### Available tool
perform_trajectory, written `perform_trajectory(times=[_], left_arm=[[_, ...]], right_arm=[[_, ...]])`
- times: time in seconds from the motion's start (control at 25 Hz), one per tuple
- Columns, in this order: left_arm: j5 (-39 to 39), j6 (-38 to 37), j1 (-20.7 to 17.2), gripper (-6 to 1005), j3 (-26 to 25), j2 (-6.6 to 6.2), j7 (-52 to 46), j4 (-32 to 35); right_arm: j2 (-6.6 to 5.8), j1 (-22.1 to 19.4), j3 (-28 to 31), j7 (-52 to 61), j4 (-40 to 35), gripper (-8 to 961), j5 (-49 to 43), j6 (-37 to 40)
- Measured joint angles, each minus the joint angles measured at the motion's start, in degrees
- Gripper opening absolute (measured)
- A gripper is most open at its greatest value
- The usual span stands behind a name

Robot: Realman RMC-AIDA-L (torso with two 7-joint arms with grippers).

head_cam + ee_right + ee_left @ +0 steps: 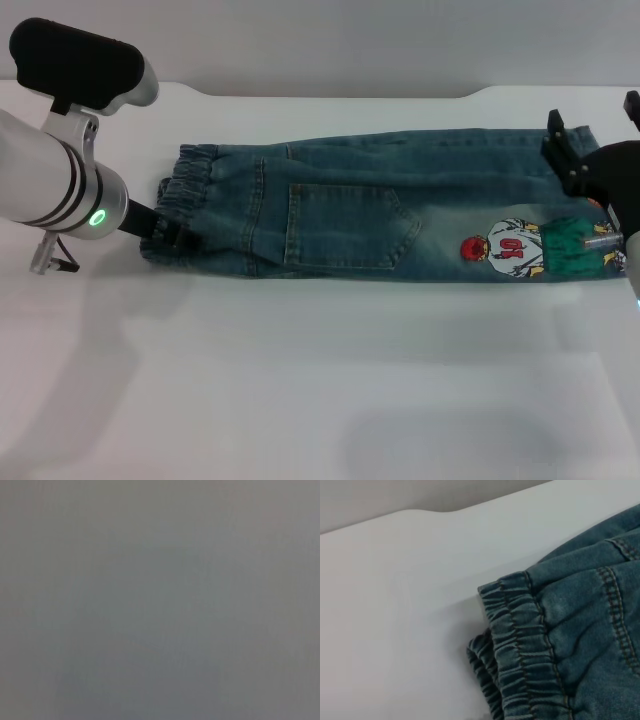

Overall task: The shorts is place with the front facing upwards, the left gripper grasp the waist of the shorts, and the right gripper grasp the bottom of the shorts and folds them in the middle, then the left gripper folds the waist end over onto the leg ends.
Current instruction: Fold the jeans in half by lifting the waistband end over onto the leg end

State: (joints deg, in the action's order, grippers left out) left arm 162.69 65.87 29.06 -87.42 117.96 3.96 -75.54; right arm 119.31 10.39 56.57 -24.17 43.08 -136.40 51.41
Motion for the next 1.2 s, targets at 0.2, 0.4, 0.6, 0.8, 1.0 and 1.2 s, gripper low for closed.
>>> perform_trajectory(times=[0.2,0.4,0.6,0.8,1.0,1.2], left_arm=[[0.0,-0.8,0.2,852,0.0,-0.01,0.0,0.9],[-0.3,-1.0,0.3,854,-0.1,-0.01,0.4,1.2],[-0.4,-1.2,0.8,851,-0.3,0.14,1.1,2.7],[-0.4,-1.3,1.7,829,-0.4,0.23,1.2,4.6],[-0.5,-1.4,1.7,807,-0.4,0.24,1.3,4.7],[-0.6,-1.1,1.4,785,0.0,0.21,2.2,4.0]], right_arm=[[-0.06,-0.4,-0.2,0.0,0.5,823,0.0,0.0],[-0.1,-1.1,-0.3,-0.3,1.6,823,0.0,-0.1],[-0.15,-1.2,-0.4,-0.4,1.7,823,0.0,-0.1],[-0.13,-1.3,-0.8,-0.4,1.7,823,0.0,-0.1],[-0.13,-1.7,-0.8,-0.4,2.4,824,0.0,-0.1],[-0.18,-2.6,-0.8,-0.4,3.7,824,0.0,0.0]])
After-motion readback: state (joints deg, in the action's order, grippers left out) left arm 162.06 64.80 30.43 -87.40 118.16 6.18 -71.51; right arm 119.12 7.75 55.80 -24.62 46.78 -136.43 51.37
